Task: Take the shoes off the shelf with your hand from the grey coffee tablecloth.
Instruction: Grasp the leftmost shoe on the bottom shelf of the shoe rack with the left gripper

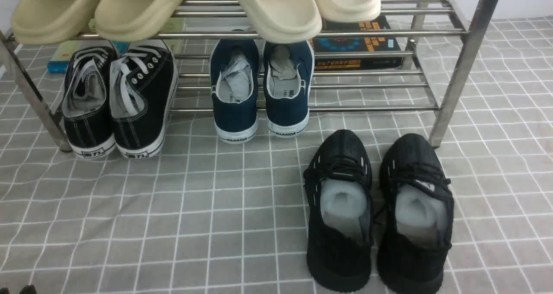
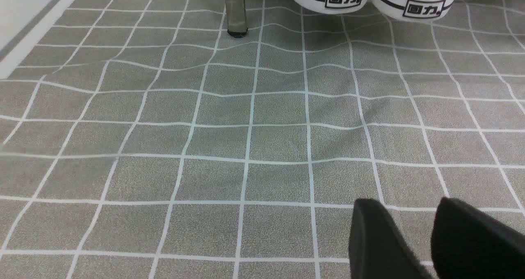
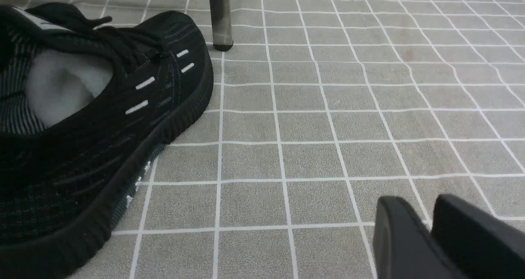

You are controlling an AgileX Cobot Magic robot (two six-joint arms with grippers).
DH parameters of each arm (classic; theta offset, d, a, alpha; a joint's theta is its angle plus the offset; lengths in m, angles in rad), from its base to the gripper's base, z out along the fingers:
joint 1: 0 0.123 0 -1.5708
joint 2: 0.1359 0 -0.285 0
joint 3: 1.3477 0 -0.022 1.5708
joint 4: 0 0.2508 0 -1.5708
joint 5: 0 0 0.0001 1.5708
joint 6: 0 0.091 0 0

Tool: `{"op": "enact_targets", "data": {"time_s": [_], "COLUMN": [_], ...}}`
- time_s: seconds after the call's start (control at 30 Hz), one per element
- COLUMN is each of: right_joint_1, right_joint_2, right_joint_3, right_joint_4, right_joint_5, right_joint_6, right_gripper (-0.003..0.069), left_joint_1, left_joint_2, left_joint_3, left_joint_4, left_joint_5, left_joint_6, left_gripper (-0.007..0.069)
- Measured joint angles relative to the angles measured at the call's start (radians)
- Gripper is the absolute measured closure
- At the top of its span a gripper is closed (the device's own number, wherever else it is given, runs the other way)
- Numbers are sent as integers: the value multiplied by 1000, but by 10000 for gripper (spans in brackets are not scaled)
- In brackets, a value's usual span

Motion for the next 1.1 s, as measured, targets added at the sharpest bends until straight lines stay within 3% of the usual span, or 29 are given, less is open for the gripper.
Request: {"op": "enact_targets", "data": {"time_s": [0.87,1.0,1.1], "right_joint_1": [0,0,0], "right_joint_2": [0,0,0], "right_joint_3": [0,0,0], "right_joint_4": [0,0,0], "right_joint_5": [0,0,0], "right_joint_6": [0,0,0], "right_gripper": [491,488,482], "left_joint_1": [0,0,0], "left_joint_2": [0,0,0], "left_joint_3": [1,2,4], "left_joint_4": [156,90,-133], "left_joint_5": [11,-4,-28], "left_joint_6": [-3,-77,-309], "left_gripper": [384,384,384]}}
